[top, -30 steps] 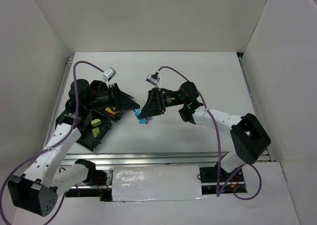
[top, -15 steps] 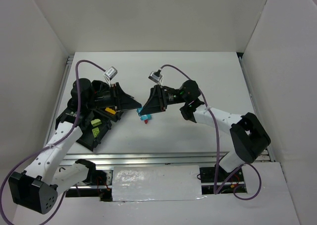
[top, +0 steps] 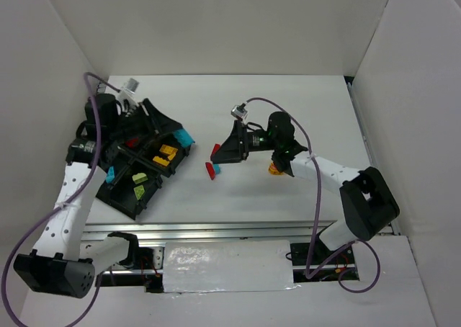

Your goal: Sort the legos into containers by color

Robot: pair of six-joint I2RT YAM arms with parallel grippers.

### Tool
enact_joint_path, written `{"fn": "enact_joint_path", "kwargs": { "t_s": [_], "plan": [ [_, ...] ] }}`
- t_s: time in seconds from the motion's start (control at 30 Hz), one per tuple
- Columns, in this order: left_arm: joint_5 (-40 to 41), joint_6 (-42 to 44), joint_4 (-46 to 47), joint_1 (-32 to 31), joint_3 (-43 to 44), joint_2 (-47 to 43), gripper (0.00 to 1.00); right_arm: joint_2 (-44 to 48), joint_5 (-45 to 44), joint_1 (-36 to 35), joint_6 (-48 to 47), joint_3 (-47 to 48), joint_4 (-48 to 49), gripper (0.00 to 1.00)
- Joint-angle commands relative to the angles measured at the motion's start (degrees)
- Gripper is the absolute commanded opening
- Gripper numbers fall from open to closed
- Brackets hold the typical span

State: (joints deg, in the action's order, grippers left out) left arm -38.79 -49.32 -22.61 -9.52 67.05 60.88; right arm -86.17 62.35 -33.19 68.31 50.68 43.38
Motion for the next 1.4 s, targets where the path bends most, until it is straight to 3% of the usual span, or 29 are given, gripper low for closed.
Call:
{"fn": "enact_joint_path", "kwargs": {
  "t_s": [0.0, 0.1, 0.2, 0.33, 0.77, 0.87, 0.97, 1.1, 1.17, 1.27, 1.37],
  "plan": [
    [22.2, 10.2, -22.9, 10.2, 6.0, 3.1, 0.0, 5.1, -7.1, 2.7, -18.7, -0.6, -29.8, 1.0],
    [41.0, 10.6, -33.9, 18.6, 10.1, 6.2, 0.0, 6.9, -18.8, 2.3, -30.9, 3.8, -49.8, 1.0],
    [52.1, 8.3, -36.3, 25.8, 8.9, 6.1, 0.0, 8.1, -23.0, 2.3, -33.8, 3.6, -55.2, 1.0],
    [57.5, 5.1, -33.4, 31.2, 5.0, 6.4, 0.0, 9.4, -22.6, 2.3, -34.2, 1.0, -55.1, 1.0],
    [53.6, 5.7, -18.0, 33.2, 0.8, 17.4, 0.28, 8.4, -19.9, 2.3, -37.5, 2.1, -58.7, 1.0],
    [52.7, 6.3, -17.3, 33.2, 1.2, 19.2, 0.45, 7.6, -19.3, 2.3, -38.1, 3.2, -59.5, 1.0],
    [52.5, 6.4, -17.5, 33.2, 1.2, 19.7, 0.69, 6.6, -18.6, 2.3, -37.9, 3.7, -58.9, 1.0],
    [52.8, 6.3, -18.3, 33.2, 1.5, 18.5, 0.84, 5.1, -19.4, 2.3, -37.7, 4.6, -59.5, 1.0],
    [52.0, 6.8, -18.9, 33.2, 1.9, 17.6, 0.93, 4.4, -23.3, 2.3, -37.5, 5.4, -61.0, 1.0],
    [50.8, 7.7, -20.8, 33.2, 3.2, 15.4, 0.95, 3.6, -29.9, 1.8, -36.6, 7.5, -64.5, 1.0],
    [45.5, 10.5, -22.2, 33.1, 3.8, 11.3, 0.98, 2.4, -46.5, 0.4, -35.0, 10.9, -68.8, 0.99]
  ]
}}
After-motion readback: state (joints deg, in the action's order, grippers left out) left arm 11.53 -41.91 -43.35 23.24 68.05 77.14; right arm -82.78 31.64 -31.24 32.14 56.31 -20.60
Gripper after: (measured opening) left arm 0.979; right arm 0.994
